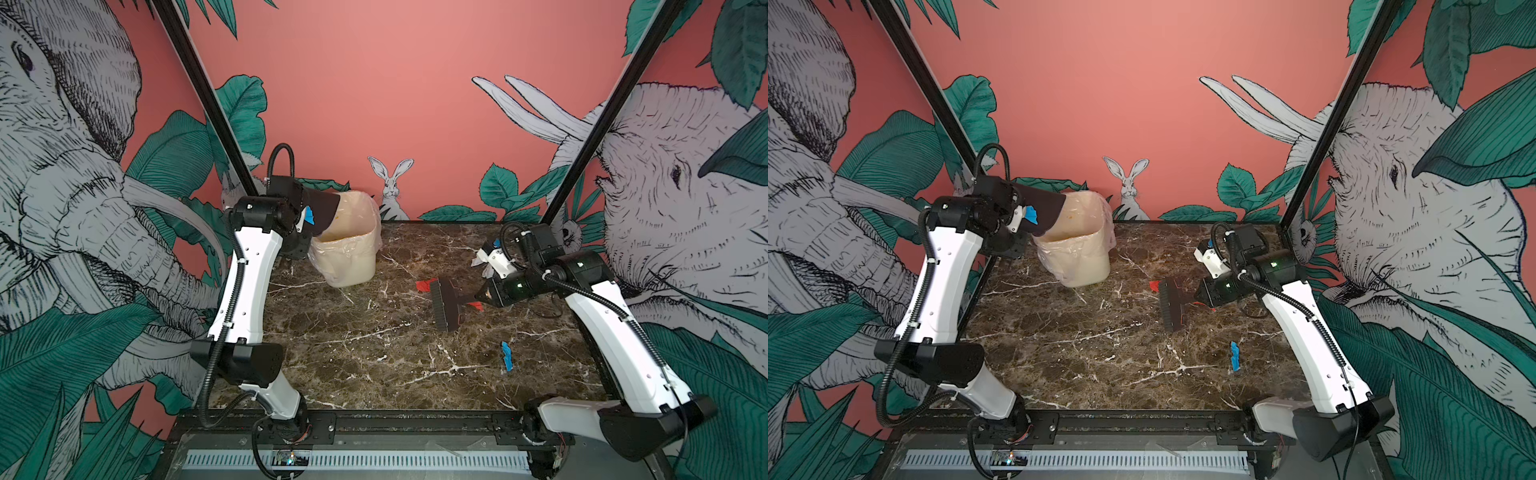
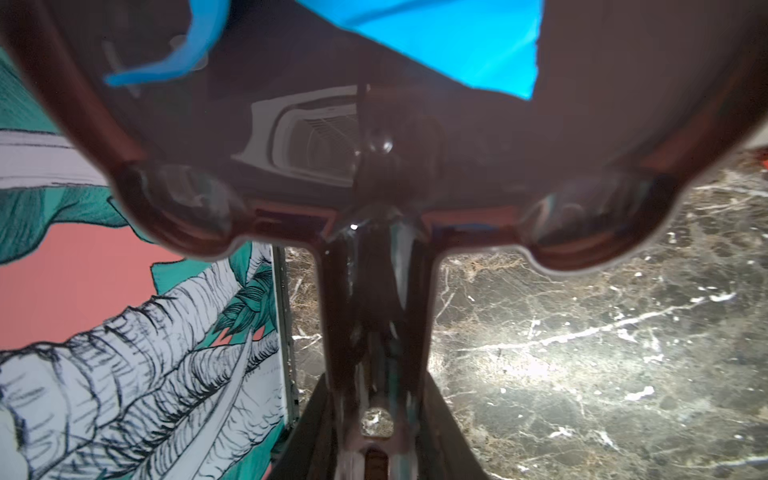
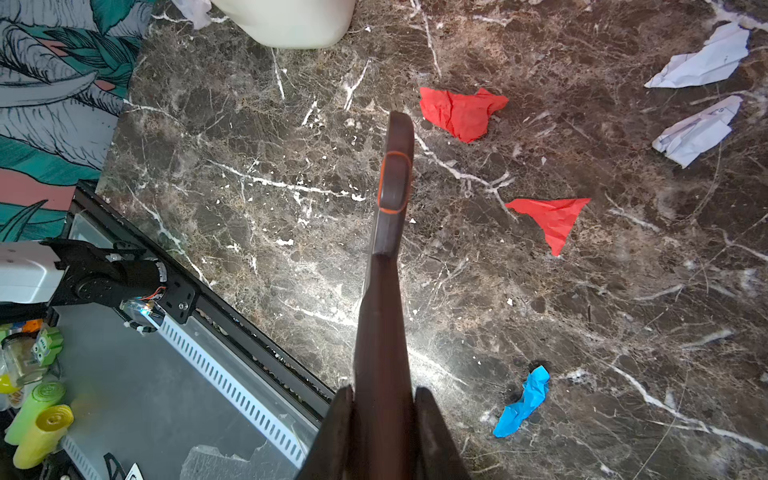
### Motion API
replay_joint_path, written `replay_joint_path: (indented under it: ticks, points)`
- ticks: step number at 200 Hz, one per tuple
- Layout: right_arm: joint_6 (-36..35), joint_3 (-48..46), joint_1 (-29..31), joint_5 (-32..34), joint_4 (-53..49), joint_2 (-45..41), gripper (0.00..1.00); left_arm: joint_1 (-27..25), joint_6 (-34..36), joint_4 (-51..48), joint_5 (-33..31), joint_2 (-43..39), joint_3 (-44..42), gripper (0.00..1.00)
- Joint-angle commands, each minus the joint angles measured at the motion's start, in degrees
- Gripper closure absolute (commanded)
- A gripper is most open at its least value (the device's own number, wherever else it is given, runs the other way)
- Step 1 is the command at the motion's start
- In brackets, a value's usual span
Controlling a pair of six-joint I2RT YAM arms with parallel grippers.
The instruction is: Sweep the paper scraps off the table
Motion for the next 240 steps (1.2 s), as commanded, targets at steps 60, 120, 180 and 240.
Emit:
replay_joint_path:
  ticks: [60,120,180,240]
  points:
    - [-1.59,-0.56,-0.49,-2.20,-2.91,-2.80,1.00,-3.21,6.97,-2.66,-15.86,4.62,5.56,1.00]
    - [-0.96,0.30,-0.48,-2.45,-3.29,-2.74,1.00,-9.53,15.73,2.76,-32.48,5.28,3.51,1.00]
    - [-0.36,0.95,-0.49,-2.89,-3.51,-2.57,1.00,-12.44,29.91,14.83,-42.06,2.35,-2.44,1.00]
    - [-0.09,1.12,-0.51,-2.64,-3.96,-3.10,1.00,-16.38,52.67,41.63,-51.16,-3.49,-16.62,1.00]
